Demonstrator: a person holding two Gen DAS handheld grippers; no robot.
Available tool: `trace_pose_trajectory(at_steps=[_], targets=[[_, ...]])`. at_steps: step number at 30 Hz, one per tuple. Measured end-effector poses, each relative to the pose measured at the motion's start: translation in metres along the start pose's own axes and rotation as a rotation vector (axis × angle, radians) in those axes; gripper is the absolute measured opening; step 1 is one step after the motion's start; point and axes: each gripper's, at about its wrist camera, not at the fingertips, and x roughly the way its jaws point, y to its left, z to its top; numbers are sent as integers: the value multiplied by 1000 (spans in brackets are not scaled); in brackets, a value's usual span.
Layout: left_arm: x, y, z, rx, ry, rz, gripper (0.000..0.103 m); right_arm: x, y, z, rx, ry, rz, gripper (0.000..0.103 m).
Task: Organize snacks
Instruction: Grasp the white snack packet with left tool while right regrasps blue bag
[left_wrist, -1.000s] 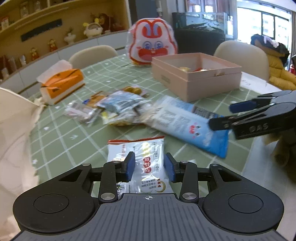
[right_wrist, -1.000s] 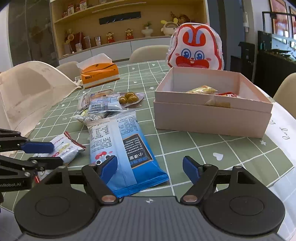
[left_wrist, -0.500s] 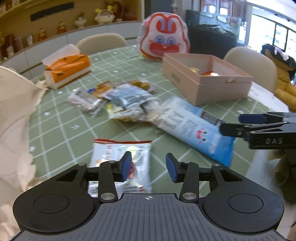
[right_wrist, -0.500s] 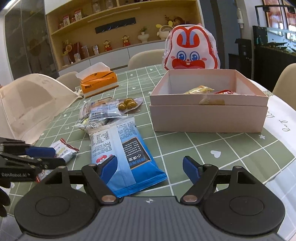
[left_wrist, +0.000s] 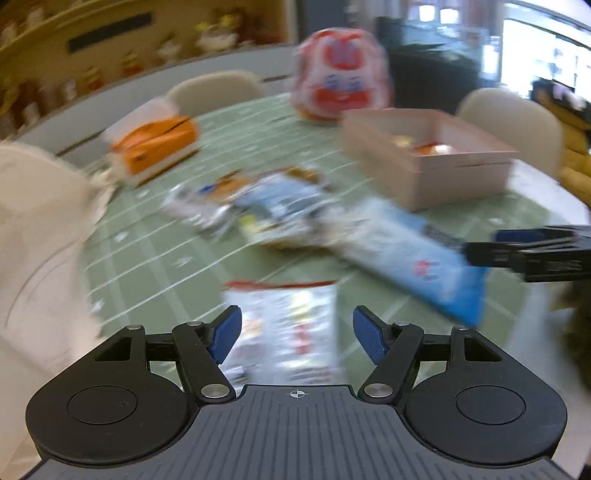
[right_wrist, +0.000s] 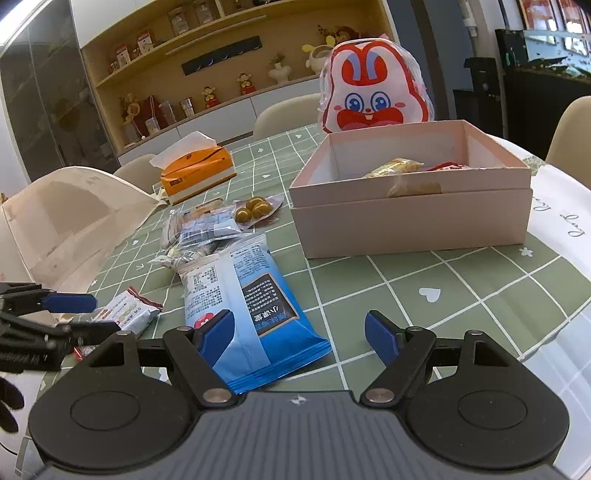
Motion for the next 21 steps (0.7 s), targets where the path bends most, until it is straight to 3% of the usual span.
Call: trace_pose_trajectory(at_steps=[3, 7, 15, 17, 21], targets=[[7, 11, -5, -30, 32, 12, 74, 1, 0, 0, 2, 5, 0, 79], [12, 10, -5, -38, 36, -46, 77, 2, 0, 0, 1, 14, 2, 79], [24, -7, -7, 45, 54, -96, 83, 5, 3, 1, -24, 35, -2, 82], [26, -11, -10, 63, 37, -96, 84, 6, 5, 0, -39, 42, -5, 83], [22, -1, -11, 3, 1, -141, 83, 8, 8, 1, -71, 64, 2, 89]])
